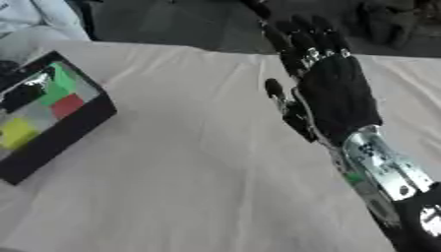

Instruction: Pick up the objects with one hand, pass them to the other hand, and then place them into the box on the other side of the table.

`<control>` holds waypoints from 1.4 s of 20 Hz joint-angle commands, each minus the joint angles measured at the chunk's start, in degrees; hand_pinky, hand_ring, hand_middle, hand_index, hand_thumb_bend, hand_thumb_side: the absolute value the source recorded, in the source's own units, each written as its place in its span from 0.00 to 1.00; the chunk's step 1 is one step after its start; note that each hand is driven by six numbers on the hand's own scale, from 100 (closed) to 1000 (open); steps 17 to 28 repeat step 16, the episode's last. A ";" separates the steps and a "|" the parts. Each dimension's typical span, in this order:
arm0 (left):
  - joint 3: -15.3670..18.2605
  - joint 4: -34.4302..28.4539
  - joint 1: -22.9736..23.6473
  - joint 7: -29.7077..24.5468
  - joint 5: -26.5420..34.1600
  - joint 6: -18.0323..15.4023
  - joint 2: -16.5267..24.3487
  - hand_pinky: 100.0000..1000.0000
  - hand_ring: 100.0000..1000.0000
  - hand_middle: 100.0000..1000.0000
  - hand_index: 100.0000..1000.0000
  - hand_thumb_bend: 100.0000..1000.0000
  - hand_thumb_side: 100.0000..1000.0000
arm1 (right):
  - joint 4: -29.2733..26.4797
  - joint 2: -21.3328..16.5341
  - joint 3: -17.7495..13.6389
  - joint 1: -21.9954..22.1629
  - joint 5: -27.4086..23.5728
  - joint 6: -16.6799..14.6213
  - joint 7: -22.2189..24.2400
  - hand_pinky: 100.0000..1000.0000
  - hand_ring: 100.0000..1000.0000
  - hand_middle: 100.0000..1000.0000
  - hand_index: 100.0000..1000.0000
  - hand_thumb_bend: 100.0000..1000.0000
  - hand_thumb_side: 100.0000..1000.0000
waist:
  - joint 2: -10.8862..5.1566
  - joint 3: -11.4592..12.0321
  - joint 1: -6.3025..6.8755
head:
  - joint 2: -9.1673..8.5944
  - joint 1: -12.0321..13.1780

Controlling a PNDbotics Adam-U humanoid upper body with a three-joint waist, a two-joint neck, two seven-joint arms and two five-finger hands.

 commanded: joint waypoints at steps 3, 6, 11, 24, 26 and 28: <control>1.59 -0.33 -0.58 4.11 -0.84 5.50 2.50 1.00 0.98 0.80 0.85 0.30 0.35 | -1.05 -1.33 -0.78 -0.79 -0.39 -0.03 -0.43 0.89 0.85 0.81 0.91 0.29 0.00 | -1.24 0.02 0.50 | 0.22 0.25; 1.82 -0.52 -0.57 4.53 -0.50 6.07 2.48 1.00 0.96 0.78 0.83 0.20 0.39 | -0.95 -1.30 -0.70 -0.75 -0.39 -0.08 -0.46 0.89 0.85 0.81 0.91 0.28 0.00 | -1.26 0.03 0.56 | 0.25 0.15; 4.03 -9.41 0.31 9.34 5.49 2.64 0.97 0.91 0.87 0.79 0.75 0.00 0.73 | -1.22 -1.67 -1.65 -0.65 -0.11 0.91 -0.99 0.89 0.85 0.81 0.91 0.29 0.00 | -1.32 0.16 0.54 | 0.87 -2.27; 5.52 -27.30 4.23 11.08 19.99 -2.67 0.33 0.81 0.89 0.86 0.77 0.00 0.80 | -1.70 -2.43 -3.27 -0.81 0.51 2.13 -1.41 0.89 0.86 0.81 0.91 0.31 0.00 | -1.40 0.10 0.49 | 0.90 -5.88; 5.52 -27.30 4.23 11.08 19.99 -2.67 0.33 0.81 0.89 0.86 0.77 0.00 0.80 | -1.70 -2.43 -3.27 -0.81 0.51 2.13 -1.41 0.89 0.86 0.81 0.91 0.31 0.00 | -1.40 0.10 0.49 | 0.90 -5.88; 5.52 -27.30 4.23 11.08 19.99 -2.67 0.33 0.81 0.89 0.86 0.77 0.00 0.80 | -1.70 -2.43 -3.27 -0.81 0.51 2.13 -1.41 0.89 0.86 0.81 0.91 0.31 0.00 | -1.40 0.10 0.49 | 0.90 -5.88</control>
